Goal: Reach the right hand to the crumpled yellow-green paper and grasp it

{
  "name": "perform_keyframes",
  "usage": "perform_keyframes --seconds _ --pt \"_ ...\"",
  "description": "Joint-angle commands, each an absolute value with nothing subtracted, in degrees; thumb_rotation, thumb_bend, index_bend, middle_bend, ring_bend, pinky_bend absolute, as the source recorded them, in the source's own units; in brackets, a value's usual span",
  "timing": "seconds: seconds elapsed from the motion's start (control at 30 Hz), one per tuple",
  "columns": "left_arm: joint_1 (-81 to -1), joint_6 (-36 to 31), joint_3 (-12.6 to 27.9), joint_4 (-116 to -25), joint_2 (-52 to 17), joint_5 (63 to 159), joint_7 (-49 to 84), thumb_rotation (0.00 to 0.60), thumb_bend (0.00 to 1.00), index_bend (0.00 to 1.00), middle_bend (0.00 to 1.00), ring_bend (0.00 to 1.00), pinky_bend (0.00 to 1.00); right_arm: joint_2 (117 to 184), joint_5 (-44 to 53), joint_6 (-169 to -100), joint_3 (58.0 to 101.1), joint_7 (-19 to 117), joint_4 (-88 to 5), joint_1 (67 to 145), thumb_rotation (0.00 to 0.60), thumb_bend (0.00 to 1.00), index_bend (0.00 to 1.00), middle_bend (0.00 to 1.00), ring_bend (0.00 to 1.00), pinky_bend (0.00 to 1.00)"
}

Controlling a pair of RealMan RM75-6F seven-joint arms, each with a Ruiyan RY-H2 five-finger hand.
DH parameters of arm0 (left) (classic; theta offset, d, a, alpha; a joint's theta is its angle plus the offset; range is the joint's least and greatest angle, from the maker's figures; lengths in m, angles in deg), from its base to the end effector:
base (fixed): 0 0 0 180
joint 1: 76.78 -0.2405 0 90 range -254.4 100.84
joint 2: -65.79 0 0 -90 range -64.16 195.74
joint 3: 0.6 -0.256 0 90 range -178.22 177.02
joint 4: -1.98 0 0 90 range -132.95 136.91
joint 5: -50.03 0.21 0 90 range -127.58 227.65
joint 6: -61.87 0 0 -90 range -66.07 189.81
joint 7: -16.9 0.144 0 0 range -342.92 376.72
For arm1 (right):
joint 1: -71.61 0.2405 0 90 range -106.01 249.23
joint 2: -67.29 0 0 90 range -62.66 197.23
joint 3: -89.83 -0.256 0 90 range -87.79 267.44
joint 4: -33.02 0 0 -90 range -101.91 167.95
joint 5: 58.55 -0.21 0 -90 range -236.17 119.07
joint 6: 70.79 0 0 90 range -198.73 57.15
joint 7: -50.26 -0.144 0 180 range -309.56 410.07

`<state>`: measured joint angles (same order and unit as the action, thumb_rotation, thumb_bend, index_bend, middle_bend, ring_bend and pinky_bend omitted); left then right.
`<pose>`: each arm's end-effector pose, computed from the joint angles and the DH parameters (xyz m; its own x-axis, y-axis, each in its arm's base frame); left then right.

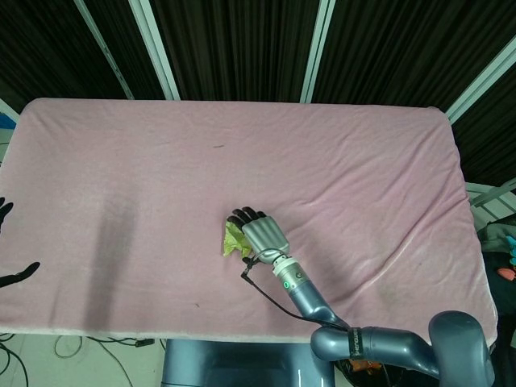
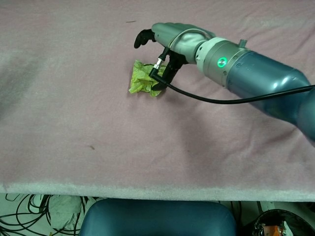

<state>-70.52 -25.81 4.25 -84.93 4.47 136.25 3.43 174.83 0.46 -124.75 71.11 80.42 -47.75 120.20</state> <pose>-0.3205 0.1974 0.1962 0.3028 -0.0928 0.9485 0.9503 -0.0459 -0.3078 -0.0433 -0.3285 -0.0922 0.3401 -0.2875 0.8954 -0.8728 -0.4509 0.1867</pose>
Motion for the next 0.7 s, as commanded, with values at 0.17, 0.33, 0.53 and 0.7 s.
perform_keyframes --seconds 0.17,0.33,0.53,0.7 --pt "-70.39 -25.27 4.37 -85.16 4.82 135.83 2.51 0.600 0.01 0.00 0.00 0.00 0.00 181.14 -2.12 -121.86 70.03 79.75 -38.13 124.64 0.600 0.25 0.27 0.20 0.16 0.28" --pt "-70.33 -25.09 4.38 -85.29 4.90 135.80 2.33 0.600 0.01 0.00 0.00 0.00 0.00 183.56 -3.46 -120.43 69.71 78.59 -33.16 125.95 0.600 0.38 0.36 0.28 0.25 0.33" --pt "-70.35 -25.24 4.36 -85.32 4.87 135.96 2.55 0.600 0.01 0.00 0.00 0.00 0.00 184.12 -1.88 -120.38 70.45 75.93 -31.61 125.83 0.600 0.62 0.59 0.50 0.47 0.55" --pt "-70.42 -25.68 4.34 -85.03 4.67 136.31 2.92 0.600 0.01 0.00 0.00 0.00 0.00 181.31 2.34 -123.84 71.46 73.34 -35.82 123.98 0.600 0.64 0.62 0.53 0.50 0.56"
